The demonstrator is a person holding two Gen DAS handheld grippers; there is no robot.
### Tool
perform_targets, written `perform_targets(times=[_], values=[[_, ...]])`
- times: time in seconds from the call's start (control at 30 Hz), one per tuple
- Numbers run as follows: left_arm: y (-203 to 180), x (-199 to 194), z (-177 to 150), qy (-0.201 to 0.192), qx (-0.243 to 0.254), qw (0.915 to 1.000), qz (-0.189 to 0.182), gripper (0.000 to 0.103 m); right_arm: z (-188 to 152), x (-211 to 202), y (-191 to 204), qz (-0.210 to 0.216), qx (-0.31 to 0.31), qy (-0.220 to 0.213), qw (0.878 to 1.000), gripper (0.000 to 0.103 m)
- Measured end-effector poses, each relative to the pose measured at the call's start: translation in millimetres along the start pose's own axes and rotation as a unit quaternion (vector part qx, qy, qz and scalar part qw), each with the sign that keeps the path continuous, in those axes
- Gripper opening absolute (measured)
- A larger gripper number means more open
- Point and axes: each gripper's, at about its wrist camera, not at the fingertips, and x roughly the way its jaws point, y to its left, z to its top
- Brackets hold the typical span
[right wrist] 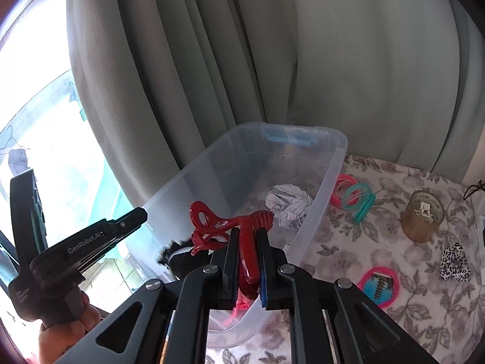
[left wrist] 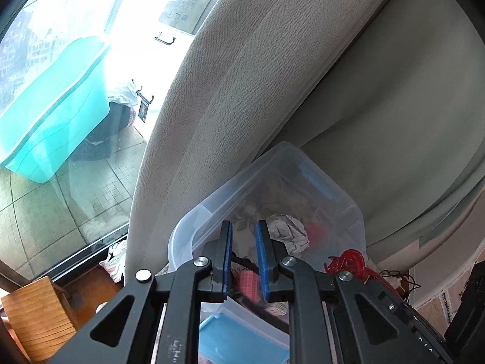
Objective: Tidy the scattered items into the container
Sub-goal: 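Lower into the clear box and open both grippers, releasing headband and clip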
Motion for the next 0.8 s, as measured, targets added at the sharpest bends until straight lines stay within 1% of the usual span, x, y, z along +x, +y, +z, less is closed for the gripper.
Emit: perform_targets(times=[0.13, 0.2, 0.27, 0.6, 0.63, 0.7, 0.8], values=[[4.6, 6.1, -2.6, 0.006, -0.003, 1.0000, 0.002, 0.015, -0.4, 5.1, -5.8, -0.009, 0.008, 0.006, 1.000, 0.011], [4.3, 8.0, -2.5, 0.005, 0.000, 1.0000, 0.004, 0.015, -0.9, 6.9, -8.8, -0.009, 0.015, 0.011, 1.000, 0.014], [4.1, 9.0, -2.8, 0.004, 0.003, 1.0000, 0.005, 0.015, -1.7, 8.5, -10.6, -0.009, 0.020, 0.013, 1.000, 0.014], [7.1, 11.4, -3.7, 0.005, 0.002, 1.0000, 0.002, 0.015, -4.4, 13.0, -2.5, -0.007, 0.000, 0.023, 1.000, 0.015], [5.0, 9.5, -2.9, 0.006, 0.001, 1.0000, 0.002, 0.016, -4.5, 13.3, -1.2, -0.008, -0.004, 0.024, 1.000, 0.017], [3.8, 8.8, -2.0, 0.007, 0.002, 1.0000, 0.000, 0.016, -5.1, 13.3, 1.4, -0.005, -0.008, 0.025, 1.000, 0.026], [3.5, 9.9, -2.7, 0.010, 0.004, 0.9999, -0.005, 0.019, -6.2, 12.7, 5.6, -0.001, -0.015, 0.024, 1.000, 0.034]])
